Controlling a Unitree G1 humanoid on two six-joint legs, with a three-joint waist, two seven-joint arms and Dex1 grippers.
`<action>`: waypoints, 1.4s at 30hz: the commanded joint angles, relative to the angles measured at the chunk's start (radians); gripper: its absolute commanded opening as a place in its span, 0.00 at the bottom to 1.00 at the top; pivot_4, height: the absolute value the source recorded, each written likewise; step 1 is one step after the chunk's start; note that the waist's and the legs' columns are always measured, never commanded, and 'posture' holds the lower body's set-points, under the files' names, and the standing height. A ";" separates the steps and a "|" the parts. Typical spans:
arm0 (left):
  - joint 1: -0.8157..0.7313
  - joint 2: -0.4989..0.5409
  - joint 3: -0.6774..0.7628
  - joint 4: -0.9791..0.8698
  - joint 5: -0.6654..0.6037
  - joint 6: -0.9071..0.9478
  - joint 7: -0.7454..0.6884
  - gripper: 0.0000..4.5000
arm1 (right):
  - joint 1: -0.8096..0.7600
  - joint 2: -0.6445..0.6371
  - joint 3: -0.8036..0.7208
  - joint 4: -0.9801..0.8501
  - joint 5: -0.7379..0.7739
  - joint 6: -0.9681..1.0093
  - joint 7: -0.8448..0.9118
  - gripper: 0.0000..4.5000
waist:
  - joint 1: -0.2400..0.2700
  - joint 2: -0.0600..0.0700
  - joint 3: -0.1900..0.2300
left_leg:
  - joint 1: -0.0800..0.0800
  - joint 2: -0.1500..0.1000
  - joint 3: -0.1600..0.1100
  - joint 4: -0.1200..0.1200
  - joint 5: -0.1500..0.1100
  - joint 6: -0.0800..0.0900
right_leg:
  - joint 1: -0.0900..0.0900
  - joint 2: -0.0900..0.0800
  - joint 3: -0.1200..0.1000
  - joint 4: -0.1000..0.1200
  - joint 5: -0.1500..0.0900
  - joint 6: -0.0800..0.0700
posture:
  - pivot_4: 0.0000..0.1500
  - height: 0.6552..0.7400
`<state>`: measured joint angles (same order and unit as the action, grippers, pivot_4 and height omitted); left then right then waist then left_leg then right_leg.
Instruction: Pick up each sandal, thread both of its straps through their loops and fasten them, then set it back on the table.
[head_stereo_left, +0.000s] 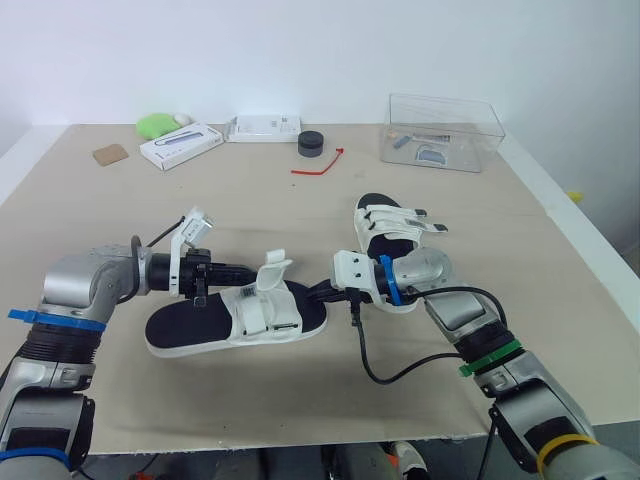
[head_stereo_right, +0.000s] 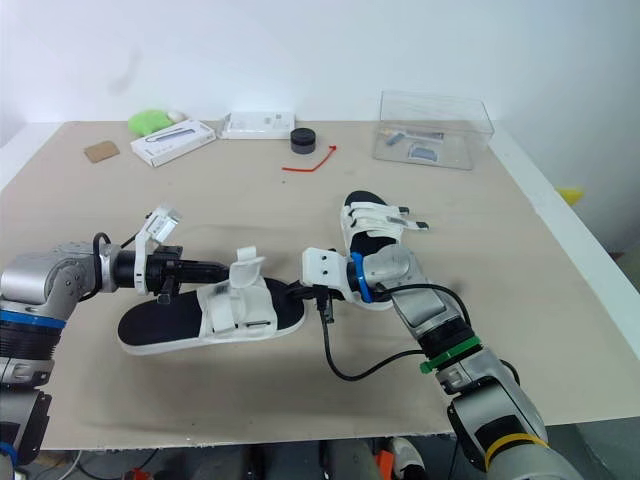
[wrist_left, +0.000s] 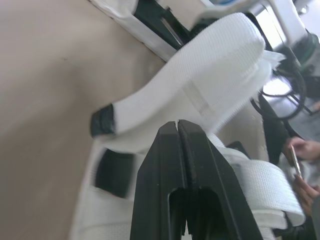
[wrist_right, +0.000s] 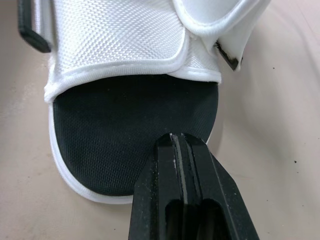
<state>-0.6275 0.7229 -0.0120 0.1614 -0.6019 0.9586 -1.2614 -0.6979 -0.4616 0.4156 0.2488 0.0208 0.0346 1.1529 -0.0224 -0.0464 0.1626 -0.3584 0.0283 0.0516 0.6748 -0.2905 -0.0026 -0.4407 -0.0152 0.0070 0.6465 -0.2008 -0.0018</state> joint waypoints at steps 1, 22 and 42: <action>-0.057 0.005 0.074 0.057 -0.037 0.057 0.046 0.02 | 0.025 -0.009 0.005 0.005 -0.031 0.001 -0.005 0.00 | 0.000 0.000 0.000 | 0.000 0.000 0.000 0.000 0.000 0.000 | 0.000 0.000 0.000 0.000 0.000 0.000 | 1.00 1.00; -0.022 -0.087 0.391 -0.004 -0.589 0.656 0.386 0.96 | 0.055 -0.024 0.000 -0.029 -0.038 0.015 0.005 0.00 | -0.001 -0.001 0.000 | -0.002 -0.002 -0.002 0.000 0.000 0.000 | 0.000 -0.004 -0.001 0.000 0.001 -0.002 | 1.00 1.00; -0.101 -0.290 0.436 0.167 -0.748 0.626 0.850 0.96 | 0.038 -0.008 -0.001 0.007 -0.051 -0.005 0.001 0.00 | -0.001 -0.001 0.000 | -0.001 -0.003 -0.004 0.000 0.003 -0.006 | 0.001 -0.007 -0.004 0.001 0.004 -0.004 | 1.00 1.00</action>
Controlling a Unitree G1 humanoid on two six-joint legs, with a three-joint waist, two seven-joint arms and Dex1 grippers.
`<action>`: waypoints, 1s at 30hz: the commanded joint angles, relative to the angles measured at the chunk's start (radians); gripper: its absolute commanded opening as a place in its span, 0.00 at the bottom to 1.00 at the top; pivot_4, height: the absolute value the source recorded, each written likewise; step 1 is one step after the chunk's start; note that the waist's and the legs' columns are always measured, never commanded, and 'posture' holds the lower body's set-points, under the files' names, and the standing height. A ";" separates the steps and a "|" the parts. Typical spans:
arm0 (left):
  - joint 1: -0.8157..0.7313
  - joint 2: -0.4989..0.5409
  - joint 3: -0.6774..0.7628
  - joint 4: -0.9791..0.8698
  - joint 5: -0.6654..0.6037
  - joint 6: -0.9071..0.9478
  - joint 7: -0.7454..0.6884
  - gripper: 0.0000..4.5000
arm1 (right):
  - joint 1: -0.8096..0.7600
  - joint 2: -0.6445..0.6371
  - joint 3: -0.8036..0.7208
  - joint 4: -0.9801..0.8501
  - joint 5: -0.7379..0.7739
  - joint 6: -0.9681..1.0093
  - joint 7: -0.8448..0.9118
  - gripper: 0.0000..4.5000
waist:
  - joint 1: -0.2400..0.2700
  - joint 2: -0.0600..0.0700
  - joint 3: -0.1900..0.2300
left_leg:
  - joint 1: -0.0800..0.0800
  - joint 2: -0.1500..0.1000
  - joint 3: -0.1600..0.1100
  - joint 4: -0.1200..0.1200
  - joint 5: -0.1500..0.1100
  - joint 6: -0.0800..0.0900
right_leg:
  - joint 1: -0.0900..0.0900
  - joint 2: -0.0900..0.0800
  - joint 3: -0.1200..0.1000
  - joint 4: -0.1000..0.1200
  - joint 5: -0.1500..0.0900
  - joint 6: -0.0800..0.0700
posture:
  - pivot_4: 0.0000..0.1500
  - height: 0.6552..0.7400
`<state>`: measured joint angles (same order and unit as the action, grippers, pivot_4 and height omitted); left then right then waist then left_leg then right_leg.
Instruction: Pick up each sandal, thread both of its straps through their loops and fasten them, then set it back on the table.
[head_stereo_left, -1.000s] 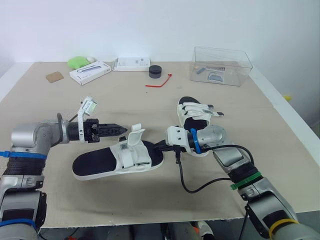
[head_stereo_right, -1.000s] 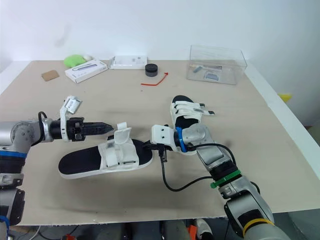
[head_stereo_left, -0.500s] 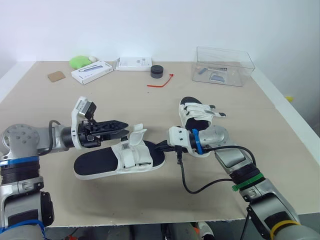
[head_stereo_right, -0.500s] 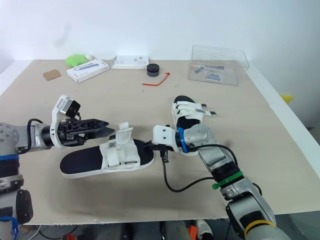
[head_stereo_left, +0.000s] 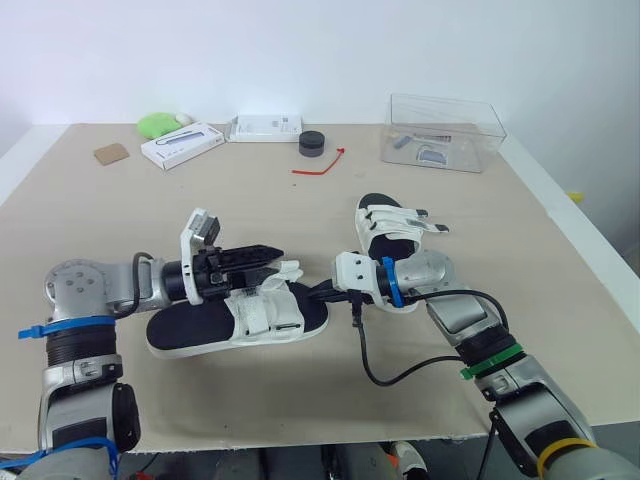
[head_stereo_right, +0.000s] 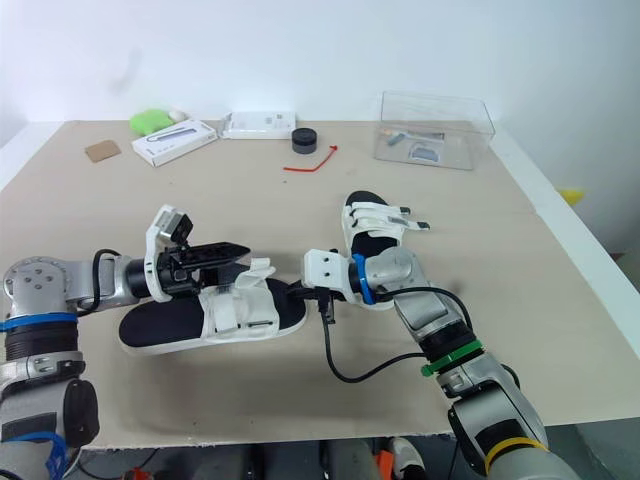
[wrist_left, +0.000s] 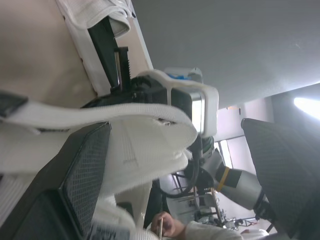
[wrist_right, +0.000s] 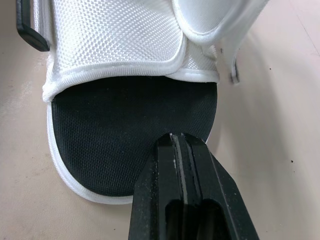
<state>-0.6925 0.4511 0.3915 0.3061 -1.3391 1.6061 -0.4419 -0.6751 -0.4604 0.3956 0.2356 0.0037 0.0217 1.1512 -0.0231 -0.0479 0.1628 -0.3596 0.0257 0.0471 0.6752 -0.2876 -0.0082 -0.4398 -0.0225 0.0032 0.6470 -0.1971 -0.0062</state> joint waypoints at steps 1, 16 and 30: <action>-0.048 -0.031 0.040 0.044 -0.001 -0.037 0.048 0.96 | 0.015 -0.010 0.017 0.018 -0.035 0.009 0.002 0.00 | 0.000 0.000 0.000 | 0.000 0.000 0.000 0.000 0.000 0.000 | 0.000 0.000 0.000 0.000 0.000 0.000 | 1.00 1.00; -0.073 -0.083 0.088 0.124 0.005 -0.102 0.134 0.96 | 0.017 -0.013 0.013 0.015 -0.040 0.010 -0.003 0.00 | 0.000 0.000 0.000 | 0.000 -0.001 -0.006 0.000 0.002 -0.003 | 0.002 0.000 -0.004 0.000 0.000 0.000 | 1.00 1.00; -0.099 -0.104 0.098 0.155 0.070 -0.228 0.157 0.96 | 0.015 -0.014 0.015 0.015 -0.045 0.000 -0.001 0.00 | 0.001 0.000 0.000 | 0.000 -0.002 -0.008 0.000 0.003 -0.005 | 0.003 0.000 -0.006 0.000 0.000 -0.001 | 1.00 1.00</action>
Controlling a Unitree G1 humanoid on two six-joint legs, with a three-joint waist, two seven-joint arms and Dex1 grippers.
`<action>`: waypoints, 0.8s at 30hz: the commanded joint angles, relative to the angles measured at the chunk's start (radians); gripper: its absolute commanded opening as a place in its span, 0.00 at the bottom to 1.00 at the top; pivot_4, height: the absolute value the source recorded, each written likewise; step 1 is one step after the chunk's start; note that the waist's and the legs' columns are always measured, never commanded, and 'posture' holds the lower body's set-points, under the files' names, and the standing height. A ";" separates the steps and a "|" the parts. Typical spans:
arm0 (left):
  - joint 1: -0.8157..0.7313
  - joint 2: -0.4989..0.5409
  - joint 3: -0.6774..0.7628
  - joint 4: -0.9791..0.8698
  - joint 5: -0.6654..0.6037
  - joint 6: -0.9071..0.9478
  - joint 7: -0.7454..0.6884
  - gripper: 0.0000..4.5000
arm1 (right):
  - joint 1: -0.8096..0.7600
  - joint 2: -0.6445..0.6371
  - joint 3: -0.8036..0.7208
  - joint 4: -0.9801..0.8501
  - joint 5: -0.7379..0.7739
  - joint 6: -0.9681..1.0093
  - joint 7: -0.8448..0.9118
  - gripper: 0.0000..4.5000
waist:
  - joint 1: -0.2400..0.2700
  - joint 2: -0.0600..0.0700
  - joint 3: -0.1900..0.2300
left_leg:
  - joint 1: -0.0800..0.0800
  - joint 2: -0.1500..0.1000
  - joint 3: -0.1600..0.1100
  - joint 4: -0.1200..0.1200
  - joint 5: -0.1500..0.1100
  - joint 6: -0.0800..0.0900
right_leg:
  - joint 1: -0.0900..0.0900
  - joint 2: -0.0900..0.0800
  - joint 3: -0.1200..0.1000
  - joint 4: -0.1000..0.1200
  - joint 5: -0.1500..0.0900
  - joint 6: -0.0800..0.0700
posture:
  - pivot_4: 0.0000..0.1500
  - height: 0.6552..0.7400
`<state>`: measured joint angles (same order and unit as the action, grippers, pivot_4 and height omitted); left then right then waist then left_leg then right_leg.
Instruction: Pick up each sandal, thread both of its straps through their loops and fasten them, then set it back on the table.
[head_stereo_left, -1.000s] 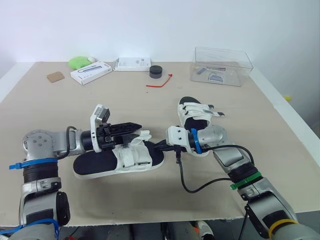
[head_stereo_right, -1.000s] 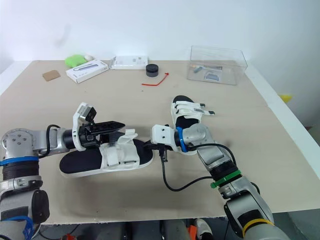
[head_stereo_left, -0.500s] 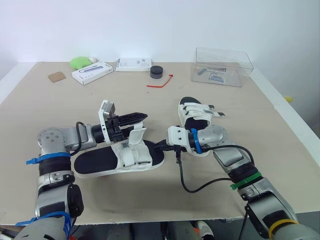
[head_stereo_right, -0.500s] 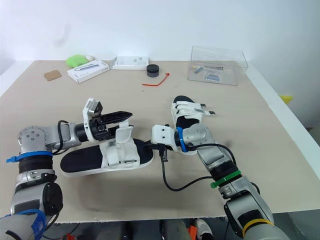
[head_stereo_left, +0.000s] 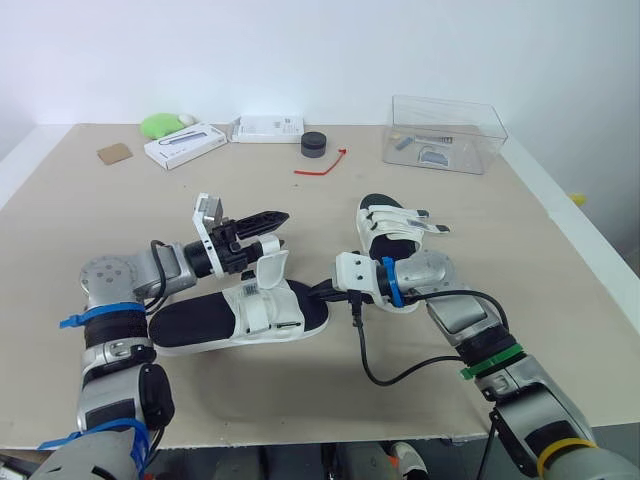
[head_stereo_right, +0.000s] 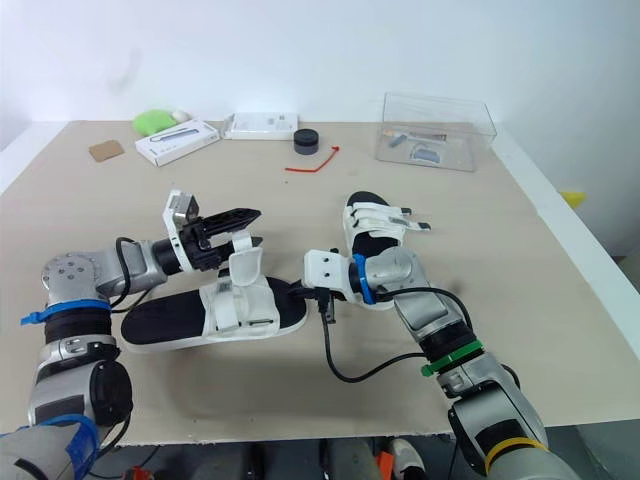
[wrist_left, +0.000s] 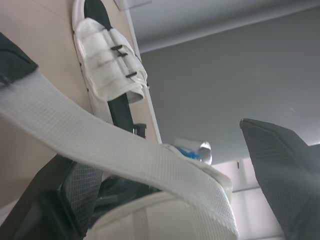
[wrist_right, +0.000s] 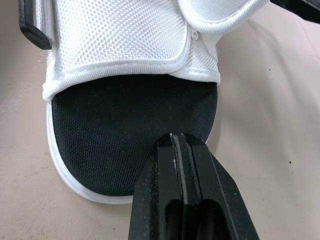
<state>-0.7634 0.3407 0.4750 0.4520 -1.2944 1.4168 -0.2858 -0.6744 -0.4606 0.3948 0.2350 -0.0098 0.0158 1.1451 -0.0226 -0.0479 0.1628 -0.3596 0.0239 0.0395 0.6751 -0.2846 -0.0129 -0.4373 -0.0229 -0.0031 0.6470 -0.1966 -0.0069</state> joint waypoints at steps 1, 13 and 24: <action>-0.030 0.014 0.012 0.018 0.039 -0.051 -0.009 0.96 | 0.015 -0.015 0.015 0.016 -0.032 0.005 0.006 0.00 | 0.000 0.000 0.000 | 0.000 0.000 0.000 0.000 0.000 0.000 | 0.000 0.000 0.000 0.000 0.000 0.000 | 1.00 1.00; -0.030 0.044 -0.066 -0.027 0.152 -0.109 -0.164 0.91 | 0.014 -0.024 0.015 0.018 -0.038 -0.006 0.014 0.00 | 0.000 0.000 0.000 | 0.000 -0.002 -0.001 0.000 0.000 0.000 | 0.000 0.000 -0.001 0.000 0.000 0.000 | 1.00 1.00; -0.024 0.041 -0.073 -0.047 0.179 -0.114 -0.198 0.01 | 0.017 -0.023 0.014 0.013 -0.038 0.000 0.012 0.00 | 0.000 0.000 0.000 | -0.001 -0.002 -0.001 -0.001 0.000 0.000 | 0.000 0.000 -0.001 0.000 0.000 0.001 | 1.00 1.00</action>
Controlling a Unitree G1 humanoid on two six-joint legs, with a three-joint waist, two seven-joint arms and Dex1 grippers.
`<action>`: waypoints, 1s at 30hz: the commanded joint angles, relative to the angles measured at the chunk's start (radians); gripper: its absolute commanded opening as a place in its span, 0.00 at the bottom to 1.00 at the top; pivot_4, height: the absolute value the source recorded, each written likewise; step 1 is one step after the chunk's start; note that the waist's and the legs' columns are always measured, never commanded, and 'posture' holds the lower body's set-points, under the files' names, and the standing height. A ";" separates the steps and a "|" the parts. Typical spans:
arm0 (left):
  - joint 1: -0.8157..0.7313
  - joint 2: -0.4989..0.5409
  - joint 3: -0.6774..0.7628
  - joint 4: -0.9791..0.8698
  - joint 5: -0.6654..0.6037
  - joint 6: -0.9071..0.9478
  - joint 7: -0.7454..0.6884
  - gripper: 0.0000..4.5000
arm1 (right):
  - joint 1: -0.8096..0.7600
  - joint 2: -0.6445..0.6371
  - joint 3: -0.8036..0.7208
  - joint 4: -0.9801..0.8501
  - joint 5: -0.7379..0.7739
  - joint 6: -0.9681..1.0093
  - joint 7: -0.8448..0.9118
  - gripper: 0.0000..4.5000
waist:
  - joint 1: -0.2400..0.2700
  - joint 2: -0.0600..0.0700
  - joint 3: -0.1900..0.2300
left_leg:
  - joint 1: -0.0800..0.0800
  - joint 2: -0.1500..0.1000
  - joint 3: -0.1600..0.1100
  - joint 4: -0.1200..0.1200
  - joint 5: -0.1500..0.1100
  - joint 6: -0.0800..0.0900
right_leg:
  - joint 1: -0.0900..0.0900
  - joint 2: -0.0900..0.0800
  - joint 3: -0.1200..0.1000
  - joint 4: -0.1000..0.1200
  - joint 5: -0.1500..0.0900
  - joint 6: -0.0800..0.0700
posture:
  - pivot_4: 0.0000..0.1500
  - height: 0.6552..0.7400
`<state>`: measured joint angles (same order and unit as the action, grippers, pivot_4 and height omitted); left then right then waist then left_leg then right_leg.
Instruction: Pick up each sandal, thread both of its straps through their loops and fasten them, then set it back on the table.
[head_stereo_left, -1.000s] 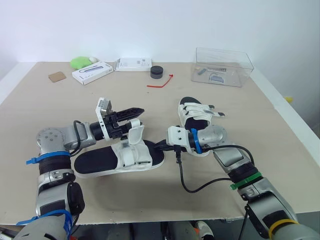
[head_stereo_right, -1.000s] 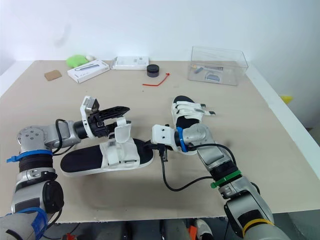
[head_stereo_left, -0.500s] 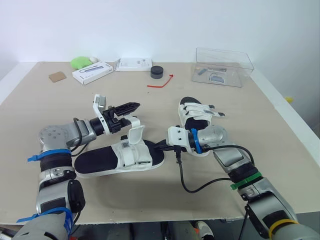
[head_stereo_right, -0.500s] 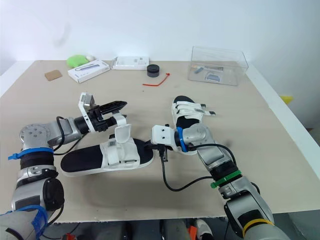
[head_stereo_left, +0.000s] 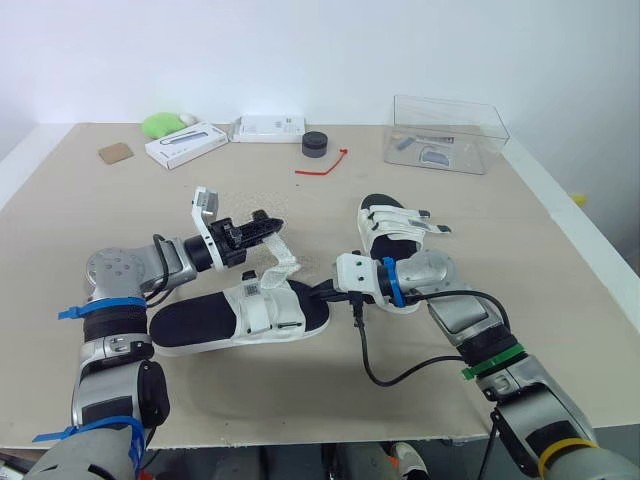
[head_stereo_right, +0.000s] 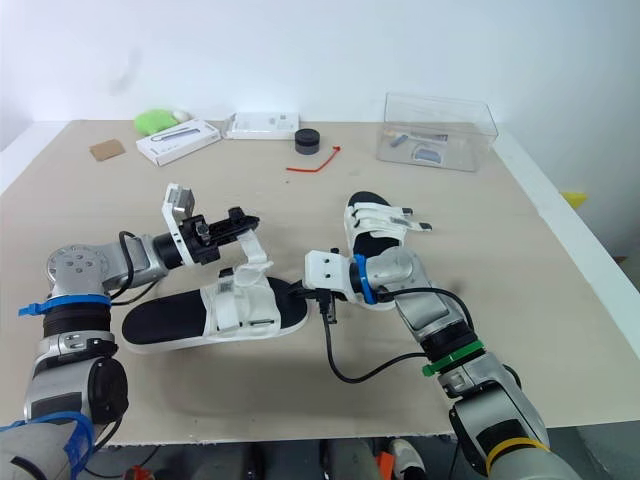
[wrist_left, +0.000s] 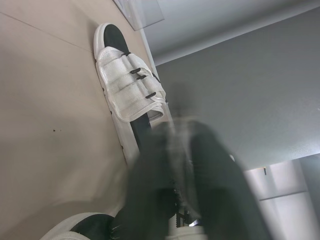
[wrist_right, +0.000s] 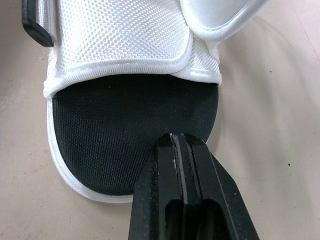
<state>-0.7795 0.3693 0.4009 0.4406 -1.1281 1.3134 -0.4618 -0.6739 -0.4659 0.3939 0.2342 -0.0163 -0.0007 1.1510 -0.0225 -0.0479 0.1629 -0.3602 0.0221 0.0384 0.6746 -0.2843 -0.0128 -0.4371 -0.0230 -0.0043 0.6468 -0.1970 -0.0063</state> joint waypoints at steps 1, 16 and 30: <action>-0.008 0.015 -0.002 -0.038 0.020 -0.015 -0.030 0.01 | 0.015 -0.018 0.014 0.015 -0.031 0.017 0.006 0.00 | 0.000 0.000 0.000 | 0.000 0.000 0.000 0.000 0.000 0.000 | 0.000 0.000 0.000 0.000 0.000 0.000 | 1.00 1.00; 0.019 0.157 -0.527 -0.716 0.329 -0.361 -0.430 0.01 | -0.001 -0.016 0.015 0.035 -0.034 0.013 0.012 0.00 | 0.001 0.000 0.001 | 0.000 -0.001 0.001 -0.001 0.000 0.000 | 0.000 0.000 0.001 -0.001 -0.001 0.001 | 1.00 1.00; 0.176 0.391 -0.609 -0.933 0.318 -0.395 -0.697 0.01 | 0.004 -0.017 0.020 0.042 -0.037 0.006 0.008 0.00 | 0.001 0.001 0.002 | 0.000 0.000 0.001 -0.001 0.000 0.003 | 0.000 0.002 0.001 -0.001 -0.005 0.007 | 1.00 1.00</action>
<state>-0.5965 0.7518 -0.1997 -0.4579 -0.8218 0.9531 -1.1202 -0.6802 -0.4714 0.3941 0.2416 -0.0162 -0.0053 1.1552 -0.0212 -0.0464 0.1647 -0.3601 0.0222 0.0392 0.6736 -0.2840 -0.0097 -0.4374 -0.0209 -0.0034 0.6461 -0.2021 0.0008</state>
